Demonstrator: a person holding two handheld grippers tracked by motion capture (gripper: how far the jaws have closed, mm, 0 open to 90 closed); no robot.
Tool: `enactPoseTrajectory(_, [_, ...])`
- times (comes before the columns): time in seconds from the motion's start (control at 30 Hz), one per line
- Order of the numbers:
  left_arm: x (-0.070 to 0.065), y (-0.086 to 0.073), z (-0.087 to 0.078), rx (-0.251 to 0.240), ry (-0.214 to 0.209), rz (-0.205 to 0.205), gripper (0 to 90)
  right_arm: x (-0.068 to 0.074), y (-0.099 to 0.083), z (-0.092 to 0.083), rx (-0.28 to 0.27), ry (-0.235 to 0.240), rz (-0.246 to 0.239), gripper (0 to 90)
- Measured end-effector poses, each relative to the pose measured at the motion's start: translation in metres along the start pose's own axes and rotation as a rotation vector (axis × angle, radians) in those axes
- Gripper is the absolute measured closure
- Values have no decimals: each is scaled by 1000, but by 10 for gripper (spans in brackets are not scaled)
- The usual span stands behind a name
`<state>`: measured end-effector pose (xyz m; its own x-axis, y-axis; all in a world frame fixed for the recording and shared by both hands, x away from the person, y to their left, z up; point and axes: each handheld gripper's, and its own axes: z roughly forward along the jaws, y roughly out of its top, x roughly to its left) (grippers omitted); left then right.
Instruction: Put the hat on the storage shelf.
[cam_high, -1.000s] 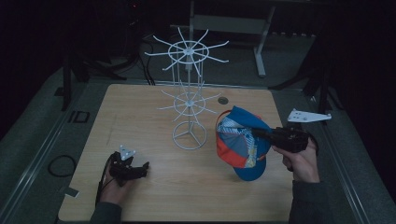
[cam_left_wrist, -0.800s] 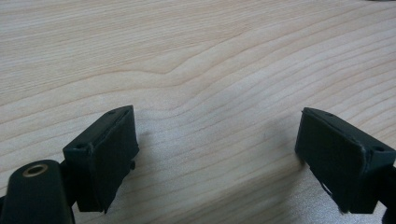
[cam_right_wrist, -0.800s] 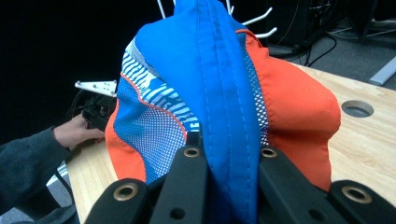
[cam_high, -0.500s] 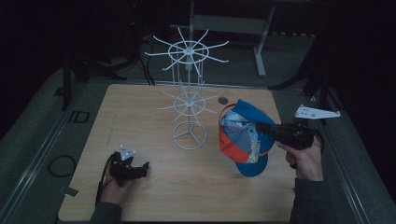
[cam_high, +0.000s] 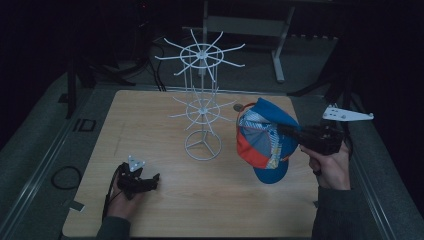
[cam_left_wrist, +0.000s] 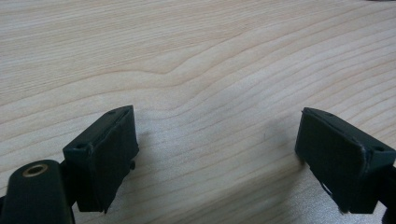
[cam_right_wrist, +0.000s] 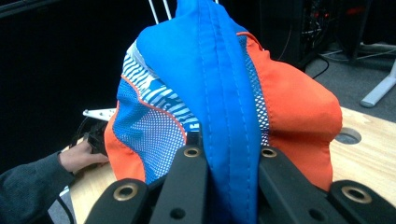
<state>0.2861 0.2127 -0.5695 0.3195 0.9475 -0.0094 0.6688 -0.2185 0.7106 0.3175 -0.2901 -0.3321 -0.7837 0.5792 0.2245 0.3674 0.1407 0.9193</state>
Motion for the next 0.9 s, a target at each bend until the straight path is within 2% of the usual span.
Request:
enactPoseTrajectory(0.43, [0,0,0,0,0,1,133,0,15,-1,-32,4,-5,884])
enactPoseTrajectory(0.9, [0,0,0,0,0,0,133,-1,24,-3,-48,-1,-8,883])
